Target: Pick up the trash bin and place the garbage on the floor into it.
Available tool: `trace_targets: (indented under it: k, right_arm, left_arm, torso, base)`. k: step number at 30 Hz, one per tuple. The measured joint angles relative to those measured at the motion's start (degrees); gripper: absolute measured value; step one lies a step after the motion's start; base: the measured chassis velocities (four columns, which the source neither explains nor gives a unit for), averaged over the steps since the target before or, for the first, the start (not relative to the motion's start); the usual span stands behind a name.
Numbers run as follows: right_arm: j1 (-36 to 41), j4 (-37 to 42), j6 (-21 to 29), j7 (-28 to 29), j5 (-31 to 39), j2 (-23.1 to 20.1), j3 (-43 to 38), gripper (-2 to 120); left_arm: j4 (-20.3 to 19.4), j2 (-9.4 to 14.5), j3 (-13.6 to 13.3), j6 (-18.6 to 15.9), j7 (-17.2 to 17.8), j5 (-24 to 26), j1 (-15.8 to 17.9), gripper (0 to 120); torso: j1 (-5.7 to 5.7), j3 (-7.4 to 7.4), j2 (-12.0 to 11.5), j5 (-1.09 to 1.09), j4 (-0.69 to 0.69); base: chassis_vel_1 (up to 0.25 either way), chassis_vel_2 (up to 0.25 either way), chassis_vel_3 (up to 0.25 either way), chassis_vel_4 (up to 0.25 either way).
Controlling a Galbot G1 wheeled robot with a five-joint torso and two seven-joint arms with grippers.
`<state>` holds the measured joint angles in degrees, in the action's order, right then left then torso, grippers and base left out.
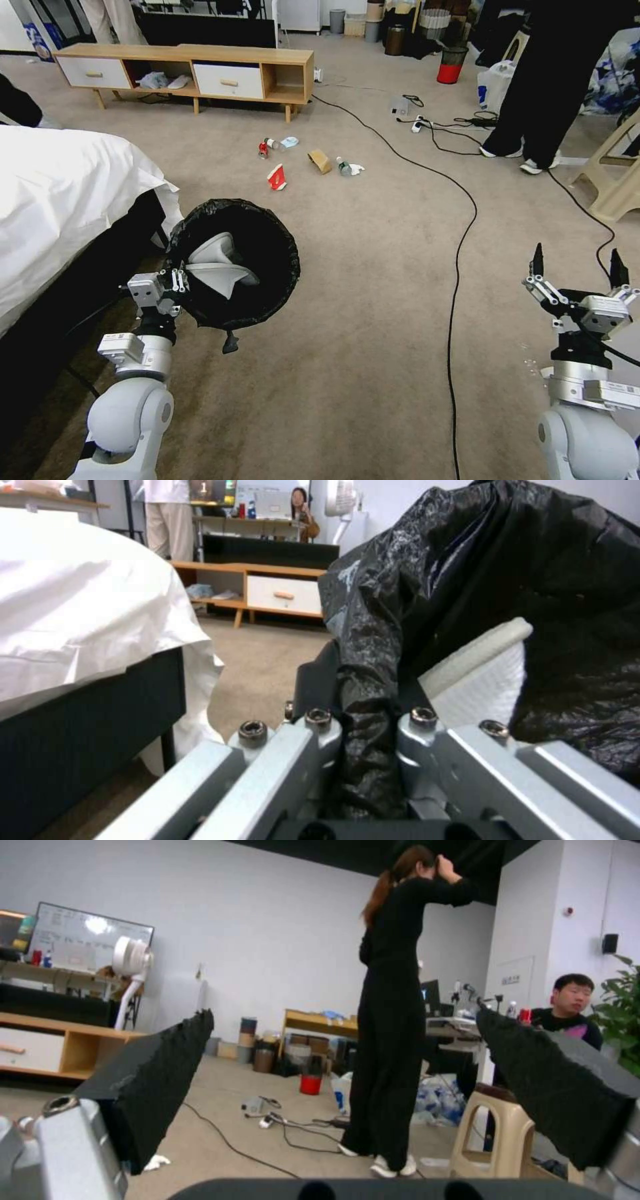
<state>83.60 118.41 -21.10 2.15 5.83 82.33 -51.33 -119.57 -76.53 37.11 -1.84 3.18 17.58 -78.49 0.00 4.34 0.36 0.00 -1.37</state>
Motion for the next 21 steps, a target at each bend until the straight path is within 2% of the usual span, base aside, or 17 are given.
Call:
trace_targets:
  k: [21]
  right_arm:
    - [0.0,0.4,-0.6,-0.4,-0.3,0.0,-0.5,100]
  left_arm:
    - [-0.6,-0.1,0.2,-0.2,-0.1,1.0,-0.6,4]
  torso:
    - [0.00,0.00,0.0,0.00,0.00]
  base:
    - [0.000,0.000,0.000,0.000]
